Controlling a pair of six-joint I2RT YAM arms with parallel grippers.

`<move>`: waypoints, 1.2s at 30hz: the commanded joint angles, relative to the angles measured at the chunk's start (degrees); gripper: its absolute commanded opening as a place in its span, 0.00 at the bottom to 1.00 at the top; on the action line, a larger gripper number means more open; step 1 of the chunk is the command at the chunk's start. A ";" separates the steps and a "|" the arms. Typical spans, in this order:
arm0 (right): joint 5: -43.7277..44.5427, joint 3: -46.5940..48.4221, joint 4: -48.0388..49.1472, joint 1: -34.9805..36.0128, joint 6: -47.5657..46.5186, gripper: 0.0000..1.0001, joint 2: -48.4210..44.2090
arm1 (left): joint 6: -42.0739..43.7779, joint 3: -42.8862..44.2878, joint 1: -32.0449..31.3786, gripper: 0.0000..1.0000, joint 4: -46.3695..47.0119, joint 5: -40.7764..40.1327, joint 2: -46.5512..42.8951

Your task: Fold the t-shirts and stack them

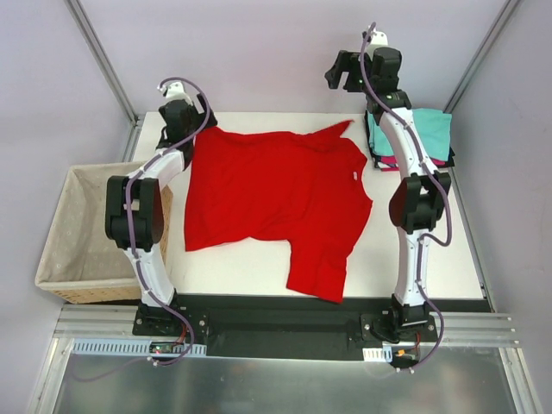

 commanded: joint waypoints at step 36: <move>25.31 -76.62 -7.75 28.10 12.69 0.97 -39.57 | -15.85 -33.78 -14.88 0.99 -32.38 -3.47 -22.07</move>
